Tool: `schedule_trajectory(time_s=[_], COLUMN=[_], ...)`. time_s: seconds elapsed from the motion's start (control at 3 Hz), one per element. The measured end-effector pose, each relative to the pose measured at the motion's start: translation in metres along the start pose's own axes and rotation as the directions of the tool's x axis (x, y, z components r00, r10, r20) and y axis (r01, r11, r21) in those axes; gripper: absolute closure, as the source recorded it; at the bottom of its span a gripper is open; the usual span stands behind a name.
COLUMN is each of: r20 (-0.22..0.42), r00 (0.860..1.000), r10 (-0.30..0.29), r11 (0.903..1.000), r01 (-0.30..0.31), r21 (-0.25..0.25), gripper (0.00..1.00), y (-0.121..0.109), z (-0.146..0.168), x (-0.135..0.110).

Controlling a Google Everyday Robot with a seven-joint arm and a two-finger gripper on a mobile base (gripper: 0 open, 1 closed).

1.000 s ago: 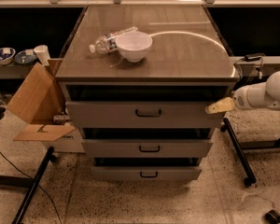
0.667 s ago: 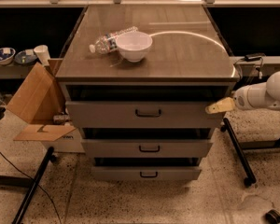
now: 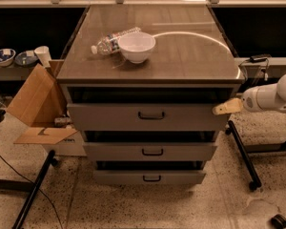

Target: Close top drawer

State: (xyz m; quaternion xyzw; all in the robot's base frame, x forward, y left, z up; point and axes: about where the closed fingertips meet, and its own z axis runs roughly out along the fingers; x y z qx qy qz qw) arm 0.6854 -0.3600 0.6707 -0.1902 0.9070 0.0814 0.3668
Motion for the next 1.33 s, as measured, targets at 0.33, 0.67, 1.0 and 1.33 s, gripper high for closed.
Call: schedule_trajectory(time_s=[0.33, 0.67, 1.0, 1.33], r20=[0.004, 0.008, 0.01, 0.01], r00=[1.0, 1.0, 0.999, 0.999], r10=[-0.007, -0.019, -0.036, -0.036], r11=[0.9999, 0.9994, 0.9983, 0.9983], r01=[0.007, 0.019, 0.037, 0.037], r21=[-0.014, -0.028, -0.045, -0.045], gripper=[0.0, 0.0, 0.0, 0.0], y=[0.003, 0.008, 0.013, 0.013], z=[-0.001, -0.001, -0.001, -0.001], x=[-0.001, -0.001, -0.001, -0.001])
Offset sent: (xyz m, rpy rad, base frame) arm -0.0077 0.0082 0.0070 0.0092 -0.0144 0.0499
